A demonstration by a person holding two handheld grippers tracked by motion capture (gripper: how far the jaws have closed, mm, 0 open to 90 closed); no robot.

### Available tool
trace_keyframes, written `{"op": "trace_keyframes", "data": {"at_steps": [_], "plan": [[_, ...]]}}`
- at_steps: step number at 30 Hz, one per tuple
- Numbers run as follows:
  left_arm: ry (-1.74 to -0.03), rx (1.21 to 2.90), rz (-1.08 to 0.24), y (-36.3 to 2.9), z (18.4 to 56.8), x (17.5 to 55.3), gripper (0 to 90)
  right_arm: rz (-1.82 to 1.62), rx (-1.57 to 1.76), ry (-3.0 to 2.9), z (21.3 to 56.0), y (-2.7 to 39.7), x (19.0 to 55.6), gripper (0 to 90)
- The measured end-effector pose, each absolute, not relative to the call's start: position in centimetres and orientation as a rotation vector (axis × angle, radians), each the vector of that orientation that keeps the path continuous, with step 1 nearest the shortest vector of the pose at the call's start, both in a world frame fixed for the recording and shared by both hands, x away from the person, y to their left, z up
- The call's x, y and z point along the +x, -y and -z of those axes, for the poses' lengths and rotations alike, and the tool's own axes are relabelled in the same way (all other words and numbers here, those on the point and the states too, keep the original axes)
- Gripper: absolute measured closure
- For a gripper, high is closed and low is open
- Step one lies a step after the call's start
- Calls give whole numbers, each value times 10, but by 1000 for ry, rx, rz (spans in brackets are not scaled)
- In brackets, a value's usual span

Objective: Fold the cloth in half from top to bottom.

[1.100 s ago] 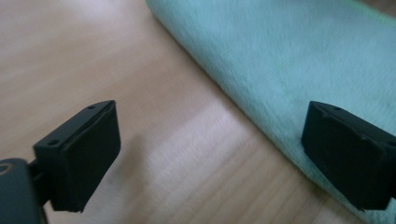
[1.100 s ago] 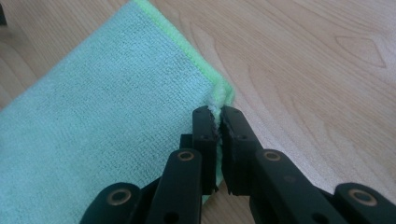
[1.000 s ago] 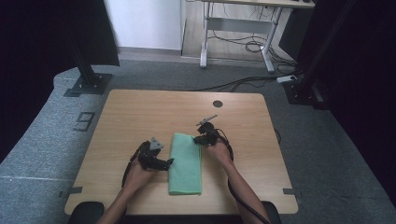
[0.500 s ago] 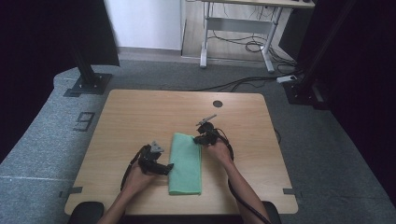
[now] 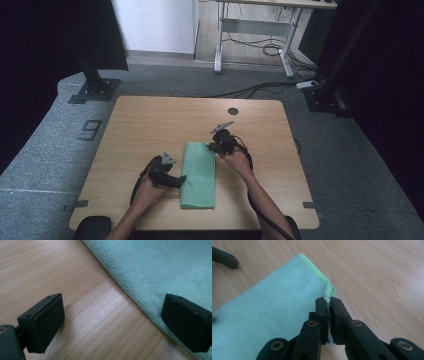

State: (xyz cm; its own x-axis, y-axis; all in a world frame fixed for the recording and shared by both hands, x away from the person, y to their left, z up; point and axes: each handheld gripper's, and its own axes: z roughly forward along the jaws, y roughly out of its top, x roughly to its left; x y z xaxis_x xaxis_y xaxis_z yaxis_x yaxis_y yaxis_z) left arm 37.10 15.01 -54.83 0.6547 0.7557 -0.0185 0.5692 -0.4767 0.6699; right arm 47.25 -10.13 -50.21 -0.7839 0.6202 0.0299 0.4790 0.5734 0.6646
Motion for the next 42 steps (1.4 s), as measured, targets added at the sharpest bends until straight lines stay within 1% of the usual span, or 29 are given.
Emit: {"op": "trace_keyframes", "data": {"at_steps": [1, 6, 9, 11, 14, 21, 25, 29, 36, 42], "plan": [[-1022, 2215, -371, -150, 548, 371, 47, -1014, 892, -2591, 495, 102, 467, 850], [-1022, 2218, -369, -149, 548, 371, 49, -1031, 854, -2587, 482, 105, 456, 850], [-1014, 2197, -360, -151, 544, 374, 106, -1035, 837, -2583, 478, 107, 451, 850], [-1033, 2163, -368, -153, 543, 378, 120, -1032, 831, -2584, 476, 108, 450, 849], [-1040, 2163, -355, -152, 545, 383, 120, -1039, 833, -2584, 476, 110, 448, 850], [-1049, 2194, -394, -147, 547, 382, 109, -1068, 813, -2587, 472, 111, 444, 850], [-1066, 2188, -396, -147, 548, 384, 70, -1103, 787, -2591, 464, 112, 435, 850], [-1070, 2187, -397, -148, 549, 384, 61, -1173, 759, -2589, 453, 117, 420, 850], [-1072, 2181, -414, -147, 549, 382, 64, -1236, 724, -2599, 449, 126, 398, 849], [-1053, 2183, -425, -147, 547, 379, 84, -1266, 719, -2607, 453, 128, 388, 850]]}}
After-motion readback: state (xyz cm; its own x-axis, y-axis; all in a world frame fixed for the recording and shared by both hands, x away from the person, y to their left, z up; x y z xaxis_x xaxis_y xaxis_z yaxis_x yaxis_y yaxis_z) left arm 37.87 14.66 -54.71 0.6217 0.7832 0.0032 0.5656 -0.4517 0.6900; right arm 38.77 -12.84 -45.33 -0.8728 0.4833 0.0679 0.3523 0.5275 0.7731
